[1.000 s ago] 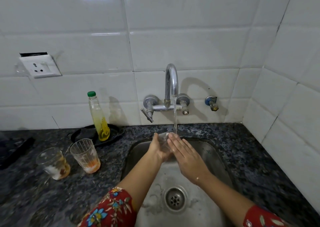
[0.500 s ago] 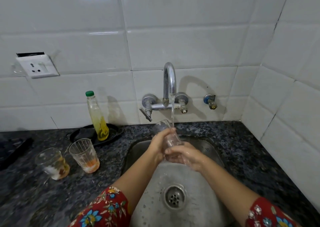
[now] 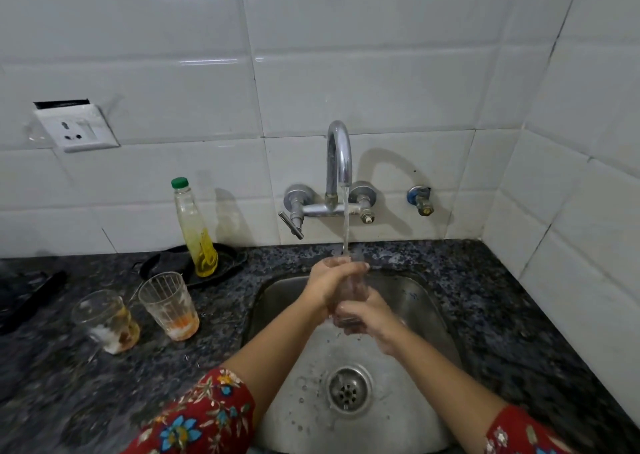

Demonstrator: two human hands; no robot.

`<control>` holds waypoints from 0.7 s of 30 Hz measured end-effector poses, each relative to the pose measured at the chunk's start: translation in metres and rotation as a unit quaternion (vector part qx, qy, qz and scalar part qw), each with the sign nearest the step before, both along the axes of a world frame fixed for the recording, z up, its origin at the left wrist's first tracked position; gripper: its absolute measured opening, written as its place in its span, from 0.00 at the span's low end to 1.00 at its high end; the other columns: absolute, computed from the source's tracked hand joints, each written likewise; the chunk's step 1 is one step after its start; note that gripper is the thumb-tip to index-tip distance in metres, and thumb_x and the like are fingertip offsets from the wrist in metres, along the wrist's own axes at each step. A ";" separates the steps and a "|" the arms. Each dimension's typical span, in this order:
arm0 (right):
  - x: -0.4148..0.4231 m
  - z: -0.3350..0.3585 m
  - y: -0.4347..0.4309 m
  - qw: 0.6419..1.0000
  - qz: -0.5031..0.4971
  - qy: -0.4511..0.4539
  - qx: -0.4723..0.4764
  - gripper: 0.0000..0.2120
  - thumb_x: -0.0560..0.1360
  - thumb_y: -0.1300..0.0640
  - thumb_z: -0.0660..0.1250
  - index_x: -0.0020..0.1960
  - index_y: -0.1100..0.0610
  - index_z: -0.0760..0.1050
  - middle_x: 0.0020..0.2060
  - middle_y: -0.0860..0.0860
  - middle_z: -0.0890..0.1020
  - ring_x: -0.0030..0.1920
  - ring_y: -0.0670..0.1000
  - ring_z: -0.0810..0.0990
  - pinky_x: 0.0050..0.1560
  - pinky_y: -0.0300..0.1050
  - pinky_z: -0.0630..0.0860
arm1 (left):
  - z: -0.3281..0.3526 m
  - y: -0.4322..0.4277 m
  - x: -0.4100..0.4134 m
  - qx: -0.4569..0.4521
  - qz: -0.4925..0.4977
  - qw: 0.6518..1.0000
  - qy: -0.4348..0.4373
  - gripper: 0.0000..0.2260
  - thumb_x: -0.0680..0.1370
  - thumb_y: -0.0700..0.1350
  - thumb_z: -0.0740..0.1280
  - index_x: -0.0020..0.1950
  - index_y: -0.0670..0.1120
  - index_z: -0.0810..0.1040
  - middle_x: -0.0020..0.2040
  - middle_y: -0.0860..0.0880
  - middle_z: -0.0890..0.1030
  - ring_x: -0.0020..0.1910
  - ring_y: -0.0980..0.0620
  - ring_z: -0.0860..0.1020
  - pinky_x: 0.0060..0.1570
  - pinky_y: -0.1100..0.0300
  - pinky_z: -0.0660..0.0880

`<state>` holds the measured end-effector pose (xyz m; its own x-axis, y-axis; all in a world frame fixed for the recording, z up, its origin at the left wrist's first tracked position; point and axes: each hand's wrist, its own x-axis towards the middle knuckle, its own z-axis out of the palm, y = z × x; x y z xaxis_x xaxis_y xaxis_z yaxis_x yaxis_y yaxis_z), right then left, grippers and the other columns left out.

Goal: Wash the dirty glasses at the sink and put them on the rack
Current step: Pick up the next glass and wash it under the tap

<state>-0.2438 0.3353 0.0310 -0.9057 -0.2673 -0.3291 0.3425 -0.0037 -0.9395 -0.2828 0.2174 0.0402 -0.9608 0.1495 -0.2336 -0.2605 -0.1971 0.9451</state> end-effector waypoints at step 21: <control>-0.002 0.005 0.009 0.998 -0.006 -0.066 -0.010 0.27 0.65 0.57 0.77 0.60 0.57 0.70 0.50 0.57 0.82 0.33 0.53 0.83 0.22 0.35 0.69 | -0.012 -0.017 0.010 -0.098 0.111 0.989 0.008 0.17 0.75 0.54 0.70 0.49 0.39 0.82 0.41 0.45 0.84 0.40 0.48 0.82 0.49 0.52 0.77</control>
